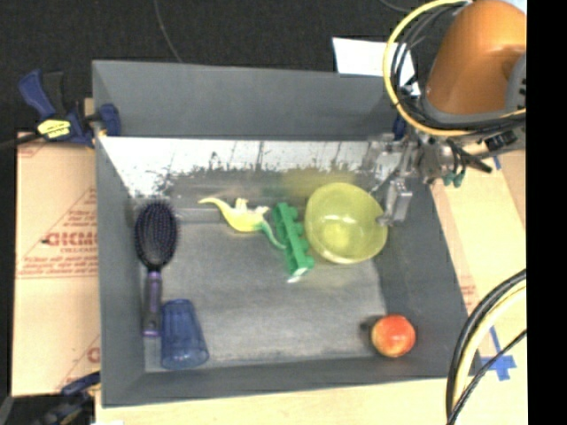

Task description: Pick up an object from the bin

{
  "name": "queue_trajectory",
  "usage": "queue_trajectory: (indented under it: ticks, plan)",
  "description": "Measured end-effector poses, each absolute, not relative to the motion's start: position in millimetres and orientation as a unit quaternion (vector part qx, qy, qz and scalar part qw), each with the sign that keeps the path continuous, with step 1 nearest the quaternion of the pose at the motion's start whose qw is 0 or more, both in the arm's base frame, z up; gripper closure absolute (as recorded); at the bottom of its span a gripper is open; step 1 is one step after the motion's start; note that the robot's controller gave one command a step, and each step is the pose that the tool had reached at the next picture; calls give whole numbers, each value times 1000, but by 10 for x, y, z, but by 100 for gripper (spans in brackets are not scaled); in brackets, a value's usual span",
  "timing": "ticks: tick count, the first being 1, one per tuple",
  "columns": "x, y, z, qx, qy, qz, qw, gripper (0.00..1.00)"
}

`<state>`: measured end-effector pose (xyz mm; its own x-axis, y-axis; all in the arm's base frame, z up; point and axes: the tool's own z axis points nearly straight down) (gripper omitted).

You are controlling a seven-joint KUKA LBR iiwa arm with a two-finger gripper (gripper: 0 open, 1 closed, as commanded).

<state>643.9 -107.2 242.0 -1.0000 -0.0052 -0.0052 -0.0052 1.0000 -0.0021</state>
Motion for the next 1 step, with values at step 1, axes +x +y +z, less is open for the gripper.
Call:
queue_trajectory:
  ticks: [1]
  plan:
    - [6439, -1072, 2420, -3, 1000, -1, 3, 0]
